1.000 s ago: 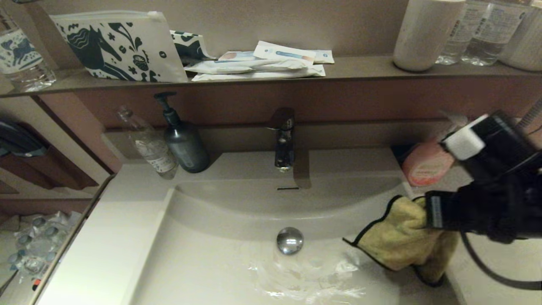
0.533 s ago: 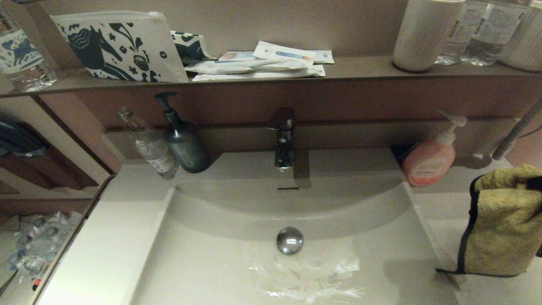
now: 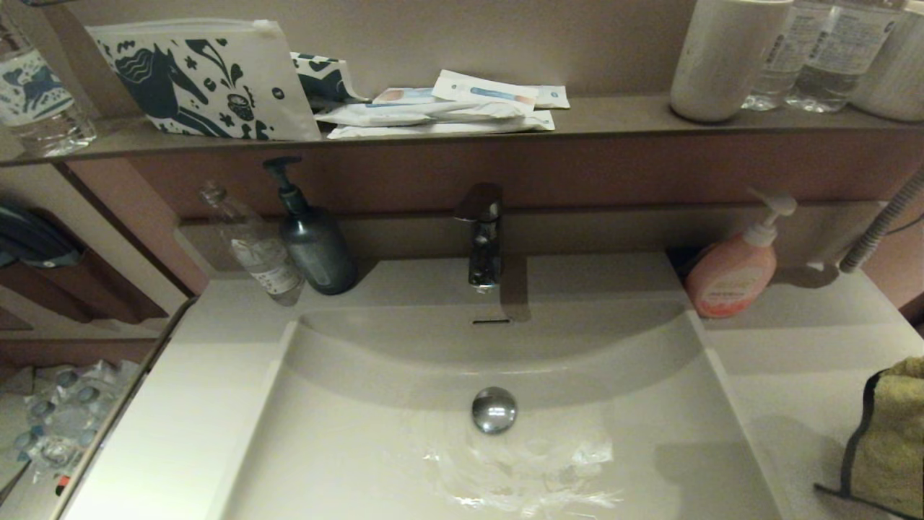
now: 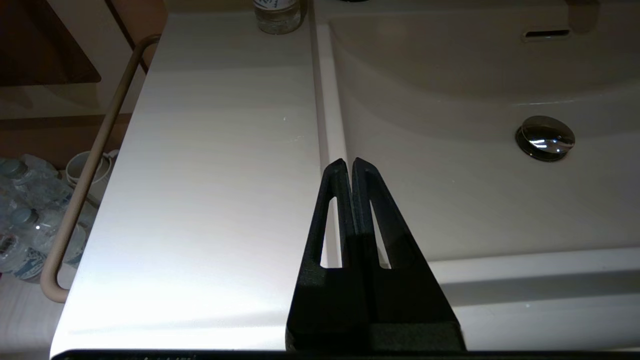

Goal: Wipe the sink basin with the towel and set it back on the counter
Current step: Wipe the sink

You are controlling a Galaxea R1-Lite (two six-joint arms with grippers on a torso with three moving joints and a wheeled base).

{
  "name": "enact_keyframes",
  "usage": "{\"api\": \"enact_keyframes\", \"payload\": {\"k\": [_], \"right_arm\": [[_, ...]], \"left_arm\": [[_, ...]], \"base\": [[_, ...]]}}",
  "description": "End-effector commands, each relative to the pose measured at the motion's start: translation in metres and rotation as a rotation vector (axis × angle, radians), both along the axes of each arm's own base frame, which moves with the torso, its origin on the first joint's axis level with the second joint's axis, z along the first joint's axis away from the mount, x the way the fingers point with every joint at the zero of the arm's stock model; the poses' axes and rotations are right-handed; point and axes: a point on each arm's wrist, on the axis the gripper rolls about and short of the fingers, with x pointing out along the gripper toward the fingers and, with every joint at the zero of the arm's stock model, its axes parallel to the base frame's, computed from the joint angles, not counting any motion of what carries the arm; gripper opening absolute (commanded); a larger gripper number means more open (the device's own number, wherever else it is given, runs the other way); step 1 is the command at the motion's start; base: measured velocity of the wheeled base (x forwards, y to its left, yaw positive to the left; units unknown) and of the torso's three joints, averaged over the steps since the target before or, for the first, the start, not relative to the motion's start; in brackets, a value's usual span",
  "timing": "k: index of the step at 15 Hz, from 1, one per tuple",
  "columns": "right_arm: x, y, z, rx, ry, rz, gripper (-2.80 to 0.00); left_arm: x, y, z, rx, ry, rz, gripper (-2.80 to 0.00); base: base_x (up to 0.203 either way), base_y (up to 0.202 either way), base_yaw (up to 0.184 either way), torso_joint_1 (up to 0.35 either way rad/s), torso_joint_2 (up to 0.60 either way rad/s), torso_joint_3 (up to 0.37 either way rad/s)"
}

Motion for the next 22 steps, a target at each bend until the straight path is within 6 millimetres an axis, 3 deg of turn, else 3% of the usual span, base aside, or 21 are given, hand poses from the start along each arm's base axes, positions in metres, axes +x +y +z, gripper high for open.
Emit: {"api": "enact_keyframes", "payload": {"k": [1, 5, 13, 17, 22], "right_arm": [[0.008, -0.001, -0.023, -0.004, 0.055, -0.01, -2.8], [0.051, 0.002, -0.056, 0.019, -0.097, -0.004, -2.8], [0.041, 0.002, -0.148, 0.023, 0.123, 0.02, -2.8], [0.029, 0.001, -0.177, 0.086, 0.161, 0.051, -2.8], [0.048, -0.005, -0.206, 0.229, 0.087, 0.029, -2.8]], "left_arm": [[0.0, 0.0, 0.0, 0.0, 0.002, -0.001, -2.8], [0.0, 0.0, 0.0, 0.0, 0.002, -0.001, -2.8], [0.0, 0.0, 0.0, 0.0, 0.002, -0.001, -2.8], [0.0, 0.0, 0.0, 0.0, 0.002, -0.001, -2.8], [0.0, 0.0, 0.0, 0.0, 0.002, -0.001, -2.8]], "base": [[0.0, 0.0, 0.0, 0.0, 0.0, 0.0], [0.0, 0.0, 0.0, 0.0, 0.0, 0.0], [0.0, 0.0, 0.0, 0.0, 0.0, 0.0], [0.0, 0.0, 0.0, 0.0, 0.0, 0.0], [0.0, 0.0, 0.0, 0.0, 0.0, 0.0]]}}
